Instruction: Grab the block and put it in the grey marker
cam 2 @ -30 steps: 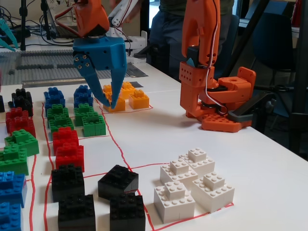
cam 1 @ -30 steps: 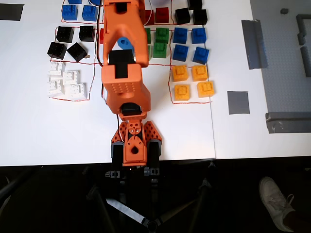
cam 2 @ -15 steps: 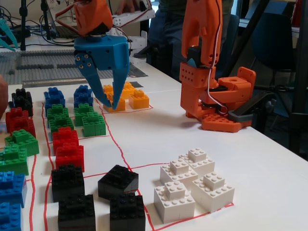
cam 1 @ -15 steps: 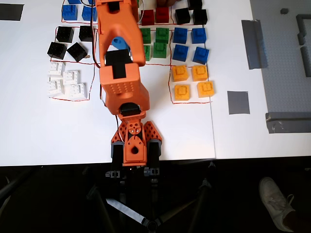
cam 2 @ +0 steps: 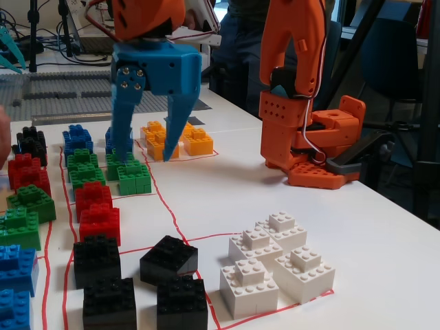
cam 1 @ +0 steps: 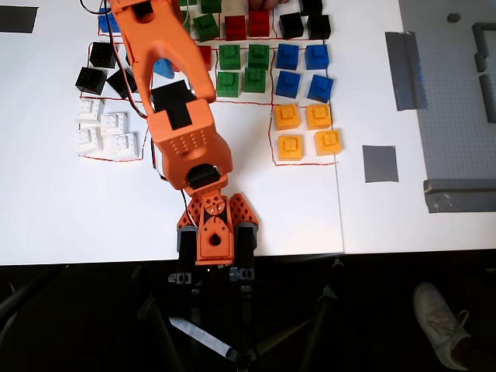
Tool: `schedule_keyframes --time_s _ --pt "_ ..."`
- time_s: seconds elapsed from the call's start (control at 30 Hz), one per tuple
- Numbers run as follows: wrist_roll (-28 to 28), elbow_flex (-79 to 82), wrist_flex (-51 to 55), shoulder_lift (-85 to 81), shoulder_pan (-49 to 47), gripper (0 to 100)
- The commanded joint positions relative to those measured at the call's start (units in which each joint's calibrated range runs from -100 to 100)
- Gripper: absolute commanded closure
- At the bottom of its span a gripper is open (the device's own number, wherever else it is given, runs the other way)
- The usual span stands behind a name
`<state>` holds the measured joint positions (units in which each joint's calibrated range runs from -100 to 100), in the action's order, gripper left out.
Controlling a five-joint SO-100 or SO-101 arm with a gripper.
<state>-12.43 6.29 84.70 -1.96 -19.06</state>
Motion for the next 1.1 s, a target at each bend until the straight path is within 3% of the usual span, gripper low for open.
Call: schedule_keyframes --time_s 0.0,0.63,1.07 --pt "-0.73 -6.43 0.69 -4.69 -2.4 74" --pt "-1.22 -12.6 -5.43 5.41 -1.9 67" --pt "-1.12 -16.96 -8.45 12.41 -0.65 68"
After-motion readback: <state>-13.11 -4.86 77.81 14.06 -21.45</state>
